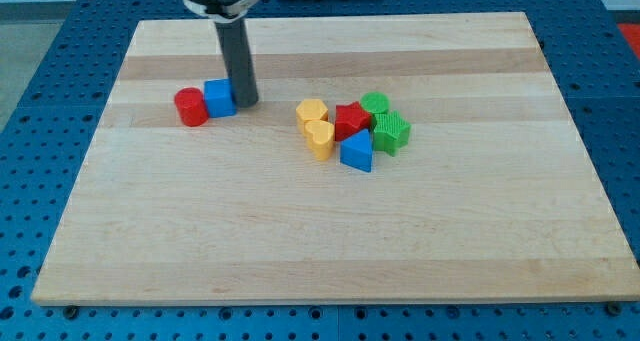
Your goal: Move your arm to red star
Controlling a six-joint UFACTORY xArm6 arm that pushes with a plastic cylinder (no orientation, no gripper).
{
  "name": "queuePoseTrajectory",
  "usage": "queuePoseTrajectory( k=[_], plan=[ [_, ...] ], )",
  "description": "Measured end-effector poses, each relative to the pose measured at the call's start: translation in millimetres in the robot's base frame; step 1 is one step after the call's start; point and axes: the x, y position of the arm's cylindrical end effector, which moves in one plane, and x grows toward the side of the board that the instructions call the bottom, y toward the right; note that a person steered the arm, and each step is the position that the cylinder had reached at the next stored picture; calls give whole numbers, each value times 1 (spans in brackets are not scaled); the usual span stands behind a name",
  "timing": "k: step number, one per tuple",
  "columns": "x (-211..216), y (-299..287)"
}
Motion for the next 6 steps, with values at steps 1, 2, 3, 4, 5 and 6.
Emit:
queuePoseTrajectory(
  k=[1,2,3,4,5,6],
  plan=[
    [1,-28],
    [2,-53],
    [2,-70],
    [2,-47],
    [1,16],
    [-6,91]
  ],
)
